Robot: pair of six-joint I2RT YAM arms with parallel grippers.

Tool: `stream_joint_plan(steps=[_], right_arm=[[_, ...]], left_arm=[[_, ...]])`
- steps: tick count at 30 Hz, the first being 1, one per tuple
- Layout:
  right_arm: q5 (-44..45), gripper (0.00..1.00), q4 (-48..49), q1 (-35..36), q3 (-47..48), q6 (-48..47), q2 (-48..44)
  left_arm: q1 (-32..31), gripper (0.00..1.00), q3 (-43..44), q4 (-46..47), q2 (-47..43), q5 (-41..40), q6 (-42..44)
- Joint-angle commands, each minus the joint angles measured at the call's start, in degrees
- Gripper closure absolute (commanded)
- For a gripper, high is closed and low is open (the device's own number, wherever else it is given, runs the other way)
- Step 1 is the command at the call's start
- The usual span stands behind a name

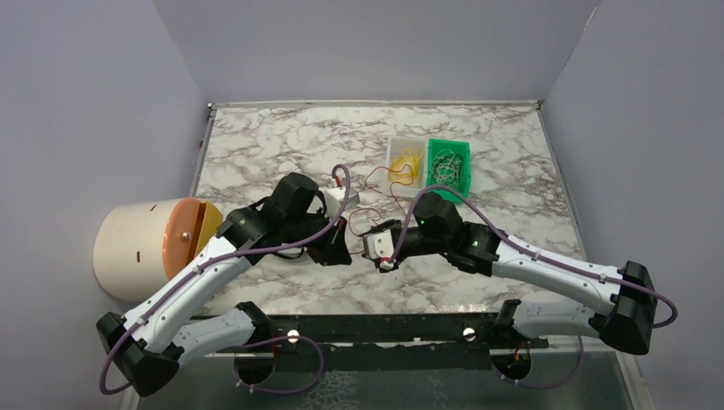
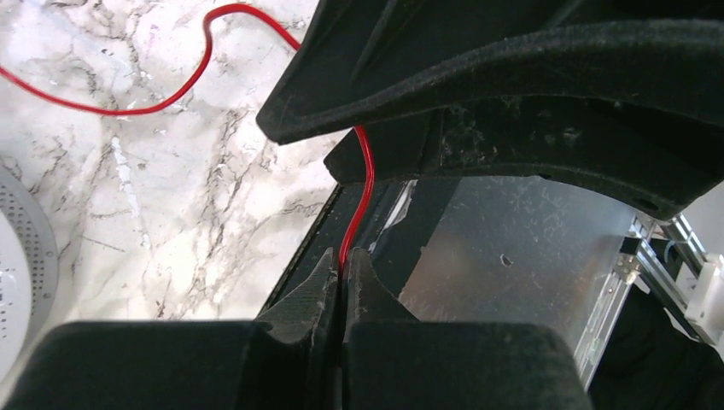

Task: Wrap the cables

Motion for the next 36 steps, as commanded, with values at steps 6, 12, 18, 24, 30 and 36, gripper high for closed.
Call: stream_joint_plan(steps=[6, 12, 18, 24, 30, 36], right_arm=[[4.8, 0.66, 1.7, 0.4, -2.8, 2.5, -2.0], [2.8, 0.89, 4.5, 0.4, -4.5, 7.8, -3.1], [3.2, 0.99, 8.0, 0.3, -5.9, 14.1, -5.9], [9.6, 0.99, 3.9, 0.3, -5.0, 17.8, -7.4], [20.7, 0.99, -4.7, 0.3, -1.2, 29.2, -6.5], [38.1, 0.99, -9.9, 0.3, 1.5, 46.7, -5.0]], left_arm=[[-0.3, 1.0, 3.2, -1.5, -3.1, -5.7, 0.7], [-0.3, 1.0, 3.6, -1.5, -3.6, -5.9, 0.2], [-0.3, 1.0, 3.5, -1.0, -3.7, -7.8, -0.5], [-0.3, 0.51, 4.2, 0.7, -4.0, -16.6, -1.6], [-0.3, 0.32, 4.9, 1.2, -4.1, -30.4, -3.6], [-0.3, 0.29, 3.1, 1.2, 0.0, -36.3, -4.9]])
